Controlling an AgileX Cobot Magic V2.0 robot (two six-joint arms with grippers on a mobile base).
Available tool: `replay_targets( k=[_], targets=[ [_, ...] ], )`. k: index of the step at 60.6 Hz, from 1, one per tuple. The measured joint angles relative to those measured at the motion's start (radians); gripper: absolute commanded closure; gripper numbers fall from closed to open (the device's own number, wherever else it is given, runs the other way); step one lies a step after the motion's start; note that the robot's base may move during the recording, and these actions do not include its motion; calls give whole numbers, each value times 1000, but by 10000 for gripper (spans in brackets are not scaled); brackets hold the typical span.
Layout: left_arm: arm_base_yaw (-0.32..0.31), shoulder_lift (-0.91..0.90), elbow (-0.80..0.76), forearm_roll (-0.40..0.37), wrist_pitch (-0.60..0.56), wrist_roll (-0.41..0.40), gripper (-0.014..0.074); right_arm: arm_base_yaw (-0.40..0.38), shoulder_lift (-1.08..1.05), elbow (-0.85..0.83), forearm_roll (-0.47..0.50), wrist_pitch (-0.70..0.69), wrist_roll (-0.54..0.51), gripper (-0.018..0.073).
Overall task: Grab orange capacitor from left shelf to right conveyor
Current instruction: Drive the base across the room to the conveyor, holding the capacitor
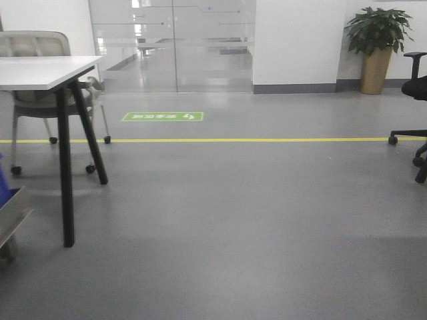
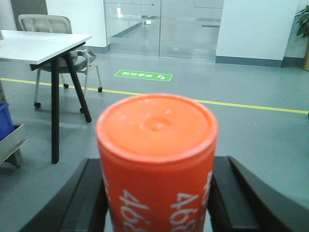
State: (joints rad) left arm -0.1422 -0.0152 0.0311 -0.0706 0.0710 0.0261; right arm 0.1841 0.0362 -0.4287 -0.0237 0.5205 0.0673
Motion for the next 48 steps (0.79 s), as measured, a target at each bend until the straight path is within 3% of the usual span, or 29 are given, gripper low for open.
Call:
replay_targets(
  k=[48],
  targets=[
    [0, 0, 0, 0, 0, 0, 723, 0, 0, 1, 0, 0, 0, 501]
  ],
)
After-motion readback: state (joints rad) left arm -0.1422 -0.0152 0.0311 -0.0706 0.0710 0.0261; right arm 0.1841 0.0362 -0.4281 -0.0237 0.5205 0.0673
